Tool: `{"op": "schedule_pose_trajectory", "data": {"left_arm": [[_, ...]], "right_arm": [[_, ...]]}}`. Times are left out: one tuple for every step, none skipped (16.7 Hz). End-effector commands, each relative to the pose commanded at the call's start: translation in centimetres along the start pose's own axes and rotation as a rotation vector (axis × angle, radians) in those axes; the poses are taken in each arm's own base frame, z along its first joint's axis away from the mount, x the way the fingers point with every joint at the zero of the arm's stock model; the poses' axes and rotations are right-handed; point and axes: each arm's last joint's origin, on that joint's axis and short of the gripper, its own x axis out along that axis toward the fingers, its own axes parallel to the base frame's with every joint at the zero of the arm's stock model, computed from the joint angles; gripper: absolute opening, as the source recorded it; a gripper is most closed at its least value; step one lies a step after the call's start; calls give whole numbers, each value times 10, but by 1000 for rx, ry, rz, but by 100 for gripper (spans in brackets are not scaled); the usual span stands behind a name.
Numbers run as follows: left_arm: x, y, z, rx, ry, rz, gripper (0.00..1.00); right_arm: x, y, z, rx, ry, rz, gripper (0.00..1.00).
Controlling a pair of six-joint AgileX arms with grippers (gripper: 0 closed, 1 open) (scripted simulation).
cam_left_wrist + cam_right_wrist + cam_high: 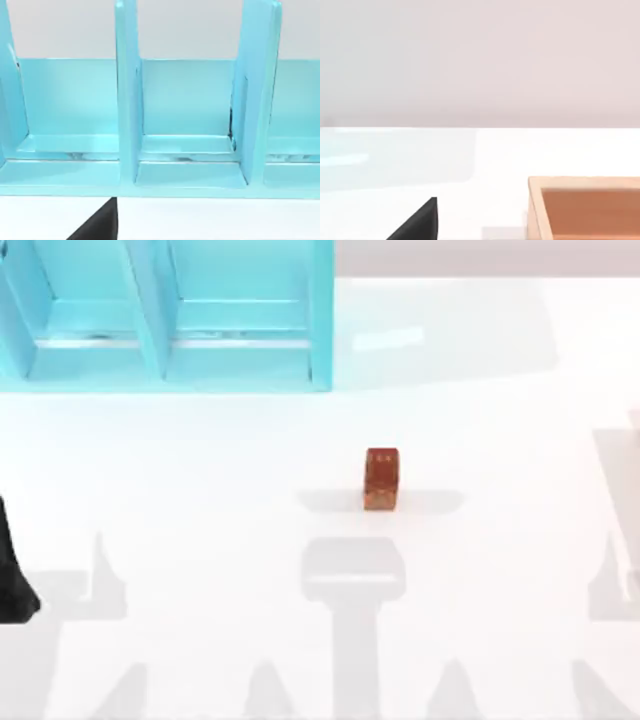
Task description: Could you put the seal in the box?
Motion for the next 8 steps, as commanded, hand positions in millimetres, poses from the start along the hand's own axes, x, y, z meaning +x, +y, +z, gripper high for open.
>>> {"op": "schedule_pose_trajectory", "data": {"left_arm": [[0, 0, 0, 0, 0, 0, 100], [0, 0, 0, 0, 0, 0, 100], [0, 0, 0, 0, 0, 0, 100], [0, 0, 0, 0, 0, 0, 100], [0, 0, 0, 0, 0, 0, 100], [0, 0, 0, 0, 0, 0, 100], [0, 0, 0, 0, 0, 0, 100], [0, 0, 0, 0, 0, 0, 100]], "right_arm": [[0, 0, 0, 0, 0, 0, 100], [0, 0, 0, 0, 0, 0, 100], [0, 0, 2, 6, 9, 2, 100], [0, 1, 5, 17, 26, 7, 100], [0, 2, 9, 35, 53, 14, 100], [1, 3, 16, 60, 91, 23, 100], [2, 4, 25, 89, 139, 31, 100], [4, 6, 36, 121, 195, 40, 100]]}}
